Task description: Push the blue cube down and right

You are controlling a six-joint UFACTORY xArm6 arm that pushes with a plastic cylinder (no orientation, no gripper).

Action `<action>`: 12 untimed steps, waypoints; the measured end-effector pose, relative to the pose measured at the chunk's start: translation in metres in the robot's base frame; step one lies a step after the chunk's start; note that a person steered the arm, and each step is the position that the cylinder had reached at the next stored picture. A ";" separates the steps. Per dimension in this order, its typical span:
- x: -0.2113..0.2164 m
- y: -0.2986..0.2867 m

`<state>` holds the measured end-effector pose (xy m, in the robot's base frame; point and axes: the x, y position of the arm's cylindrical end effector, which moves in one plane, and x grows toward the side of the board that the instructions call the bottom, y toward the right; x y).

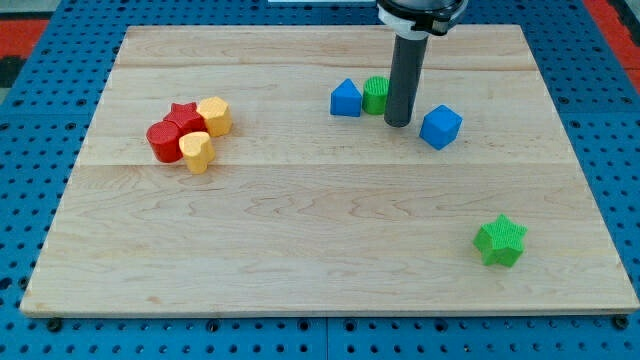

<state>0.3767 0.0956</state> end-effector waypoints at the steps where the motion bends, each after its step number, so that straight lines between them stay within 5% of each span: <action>1: 0.002 0.018; 2: 0.033 0.031; 5: 0.039 0.039; 7: -0.017 0.038; 8: 0.020 0.097; 10: 0.054 0.082; 12: 0.056 -0.011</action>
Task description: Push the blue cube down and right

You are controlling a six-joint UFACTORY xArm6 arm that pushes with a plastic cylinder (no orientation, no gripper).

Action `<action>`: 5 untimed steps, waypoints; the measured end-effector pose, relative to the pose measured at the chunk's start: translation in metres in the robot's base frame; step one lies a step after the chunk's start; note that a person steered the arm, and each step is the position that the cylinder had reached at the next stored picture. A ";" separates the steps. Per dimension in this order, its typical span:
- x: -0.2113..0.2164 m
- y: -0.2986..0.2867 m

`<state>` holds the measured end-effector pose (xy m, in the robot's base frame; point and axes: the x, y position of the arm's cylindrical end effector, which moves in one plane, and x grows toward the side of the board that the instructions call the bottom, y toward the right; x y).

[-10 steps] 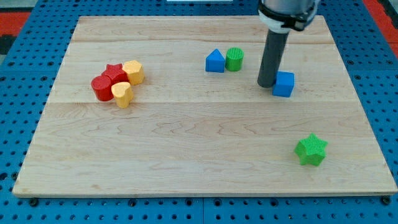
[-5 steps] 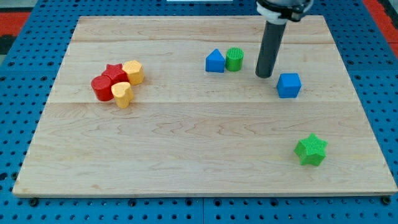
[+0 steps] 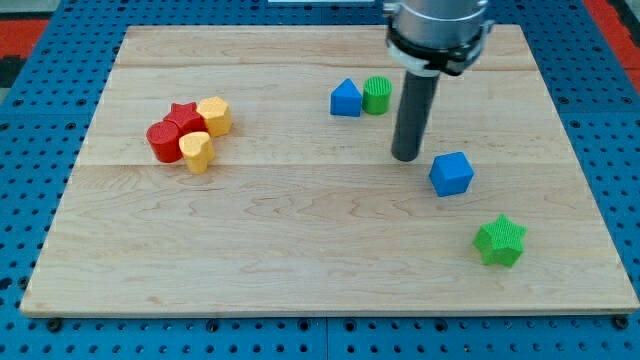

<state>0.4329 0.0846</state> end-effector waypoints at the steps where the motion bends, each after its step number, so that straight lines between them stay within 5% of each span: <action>1: 0.024 0.001; 5: 0.015 0.066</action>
<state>0.4480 0.1510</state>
